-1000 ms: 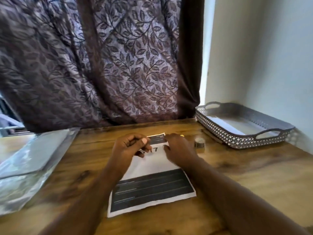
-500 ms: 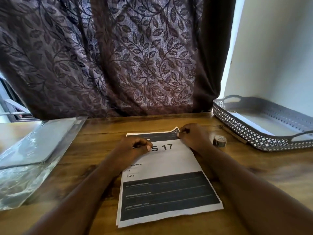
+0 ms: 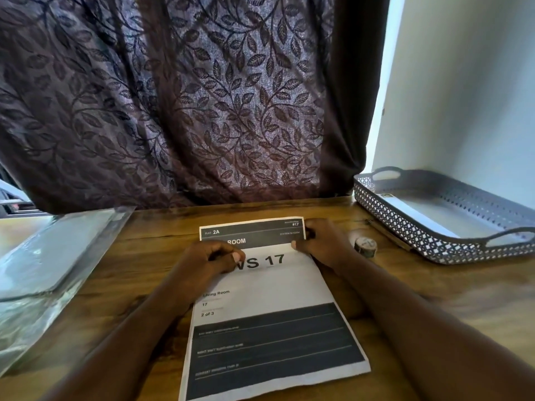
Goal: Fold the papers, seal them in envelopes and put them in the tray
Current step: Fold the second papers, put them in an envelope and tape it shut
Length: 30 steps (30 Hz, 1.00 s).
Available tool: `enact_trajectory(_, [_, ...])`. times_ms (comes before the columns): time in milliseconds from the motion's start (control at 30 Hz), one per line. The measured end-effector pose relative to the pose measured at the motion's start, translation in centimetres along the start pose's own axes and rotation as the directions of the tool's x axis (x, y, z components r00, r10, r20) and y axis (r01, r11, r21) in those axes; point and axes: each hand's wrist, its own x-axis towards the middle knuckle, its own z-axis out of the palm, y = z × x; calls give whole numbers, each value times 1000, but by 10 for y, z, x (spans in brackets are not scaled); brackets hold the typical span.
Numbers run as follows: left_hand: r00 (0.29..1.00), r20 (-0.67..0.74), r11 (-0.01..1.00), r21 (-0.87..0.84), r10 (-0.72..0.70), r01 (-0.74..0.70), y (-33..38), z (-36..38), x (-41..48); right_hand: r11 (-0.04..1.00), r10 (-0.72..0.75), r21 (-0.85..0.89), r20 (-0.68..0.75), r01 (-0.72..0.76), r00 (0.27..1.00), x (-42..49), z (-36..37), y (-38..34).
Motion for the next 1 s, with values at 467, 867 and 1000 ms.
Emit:
enact_trajectory(467, [937, -344, 958, -282, -54, -49, 3, -7, 3, 722, 82, 691, -55, -21, 995, -2, -8, 5])
enact_trajectory(867, [944, -294, 914, -406, -149, 17, 7, -9, 3, 588, 80, 795, 126, -149, 989, -1, -15, 8])
enact_trajectory(1000, [953, -246, 899, -434, -178, 56, 11, -9, 0, 572, 121, 801, 132, -178, 984, 0, -17, 12])
